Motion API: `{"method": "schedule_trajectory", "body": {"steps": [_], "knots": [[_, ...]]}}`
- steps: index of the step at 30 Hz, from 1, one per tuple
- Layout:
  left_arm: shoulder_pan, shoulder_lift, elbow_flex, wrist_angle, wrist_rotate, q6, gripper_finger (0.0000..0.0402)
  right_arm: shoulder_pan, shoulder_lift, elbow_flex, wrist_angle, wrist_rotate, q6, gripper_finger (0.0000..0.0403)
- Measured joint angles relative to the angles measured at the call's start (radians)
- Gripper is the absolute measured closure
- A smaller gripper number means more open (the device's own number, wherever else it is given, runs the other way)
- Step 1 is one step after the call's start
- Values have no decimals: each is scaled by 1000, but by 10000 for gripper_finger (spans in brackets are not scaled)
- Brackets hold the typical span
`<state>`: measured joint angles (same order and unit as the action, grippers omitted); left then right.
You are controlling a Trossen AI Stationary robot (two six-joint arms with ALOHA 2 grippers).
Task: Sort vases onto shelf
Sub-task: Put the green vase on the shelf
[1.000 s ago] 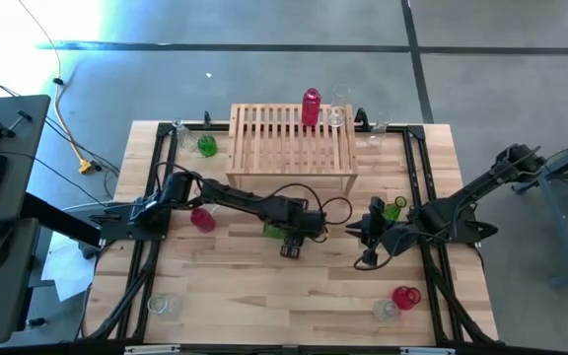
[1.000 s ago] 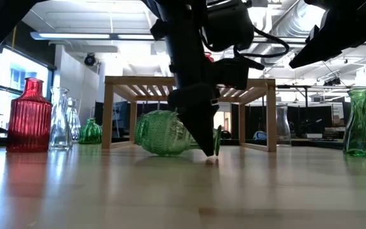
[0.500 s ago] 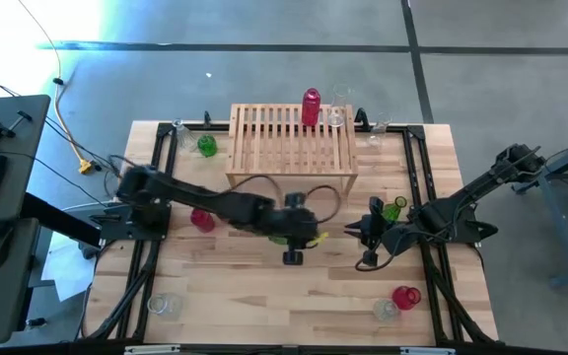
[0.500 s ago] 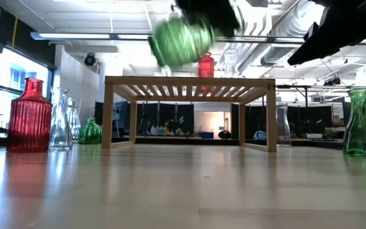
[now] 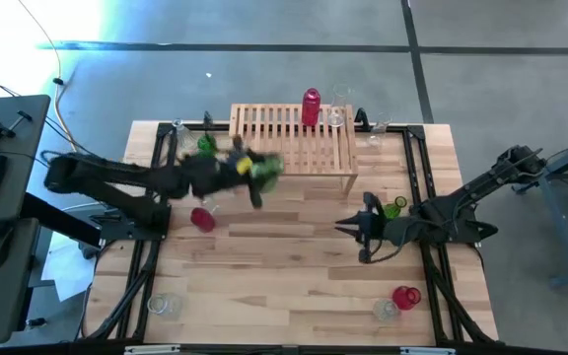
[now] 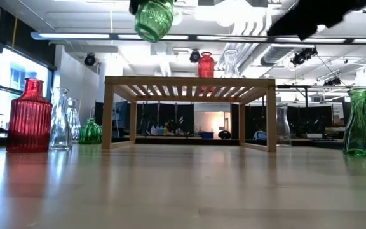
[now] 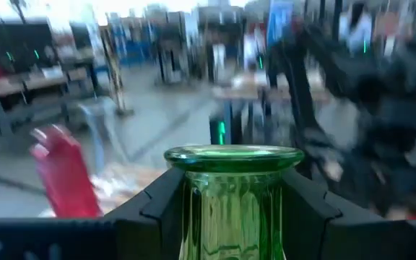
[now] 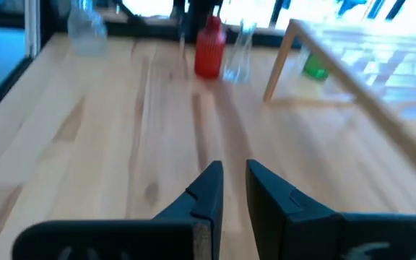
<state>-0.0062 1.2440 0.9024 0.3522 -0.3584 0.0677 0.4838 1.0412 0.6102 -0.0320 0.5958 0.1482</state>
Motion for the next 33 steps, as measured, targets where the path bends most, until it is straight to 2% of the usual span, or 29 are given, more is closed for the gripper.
{"method": "schedule_trajectory", "body": {"steps": [3,9,15,23,33], "knots": [[145,-19,-42,100,141,26,250,-46,0,0,80,0,-80,361],[416,49,-42,275,444,-12,250,-150,0,0,194,1,-199,361],[576,171,-33,465,663,-90,250,-275,0,0,289,-64,-272,361],[646,374,43,623,804,-131,250,-440,0,0,316,-169,-254,361],[669,548,123,735,802,-164,250,-563,0,0,351,-265,-333,361]]}}
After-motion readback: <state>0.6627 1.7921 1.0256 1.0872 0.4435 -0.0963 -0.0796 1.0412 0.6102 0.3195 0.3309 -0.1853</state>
